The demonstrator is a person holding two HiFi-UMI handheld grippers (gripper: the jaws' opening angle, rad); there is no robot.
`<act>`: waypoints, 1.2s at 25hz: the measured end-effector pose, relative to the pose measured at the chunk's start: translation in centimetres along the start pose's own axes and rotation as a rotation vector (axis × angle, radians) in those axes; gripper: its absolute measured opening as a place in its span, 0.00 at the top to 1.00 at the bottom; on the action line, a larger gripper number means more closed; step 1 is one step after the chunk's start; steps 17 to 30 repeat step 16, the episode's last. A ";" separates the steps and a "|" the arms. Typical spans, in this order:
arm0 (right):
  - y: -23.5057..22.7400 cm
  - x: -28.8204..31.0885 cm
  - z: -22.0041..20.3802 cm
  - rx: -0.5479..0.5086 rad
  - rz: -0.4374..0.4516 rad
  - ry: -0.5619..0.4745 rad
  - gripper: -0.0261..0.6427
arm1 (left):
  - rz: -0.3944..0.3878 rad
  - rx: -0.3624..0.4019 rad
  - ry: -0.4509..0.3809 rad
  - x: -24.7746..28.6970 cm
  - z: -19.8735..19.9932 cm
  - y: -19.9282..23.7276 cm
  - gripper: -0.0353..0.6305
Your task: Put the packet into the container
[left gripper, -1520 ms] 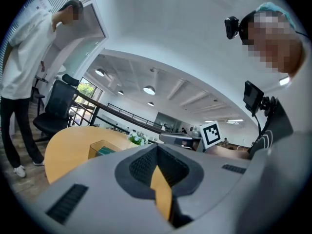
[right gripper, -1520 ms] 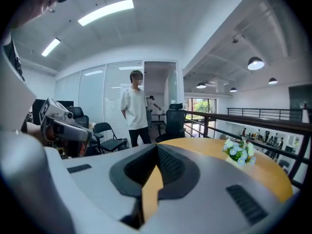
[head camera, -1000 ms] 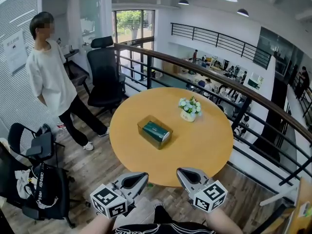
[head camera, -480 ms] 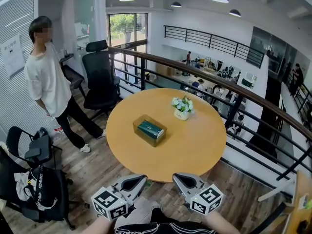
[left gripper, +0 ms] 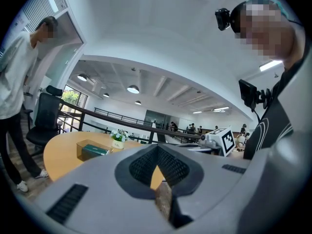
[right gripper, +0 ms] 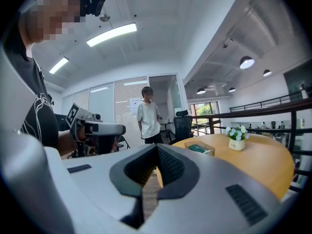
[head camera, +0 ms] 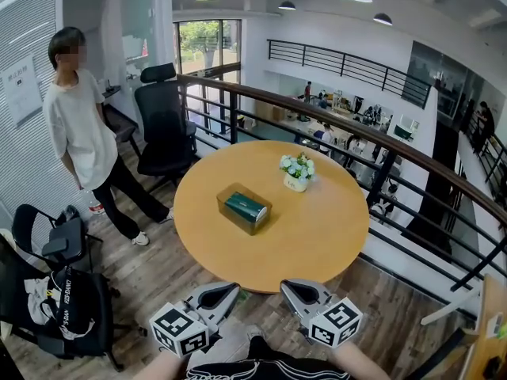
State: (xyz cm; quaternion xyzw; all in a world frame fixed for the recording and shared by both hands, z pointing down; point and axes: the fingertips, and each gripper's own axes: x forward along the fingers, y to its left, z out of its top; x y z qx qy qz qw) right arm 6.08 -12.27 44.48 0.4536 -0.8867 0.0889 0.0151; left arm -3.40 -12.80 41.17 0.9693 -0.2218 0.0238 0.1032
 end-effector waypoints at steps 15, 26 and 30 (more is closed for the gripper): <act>0.0 0.1 -0.3 -0.007 -0.004 0.012 0.95 | -0.009 -0.008 0.002 0.2 -0.2 0.3 0.94; 0.0 0.2 -0.3 -0.008 -0.003 0.014 0.95 | -0.009 -0.009 0.002 0.2 -0.3 0.4 0.94; 0.0 0.2 -0.3 -0.008 -0.003 0.014 0.95 | -0.009 -0.009 0.002 0.2 -0.3 0.4 0.94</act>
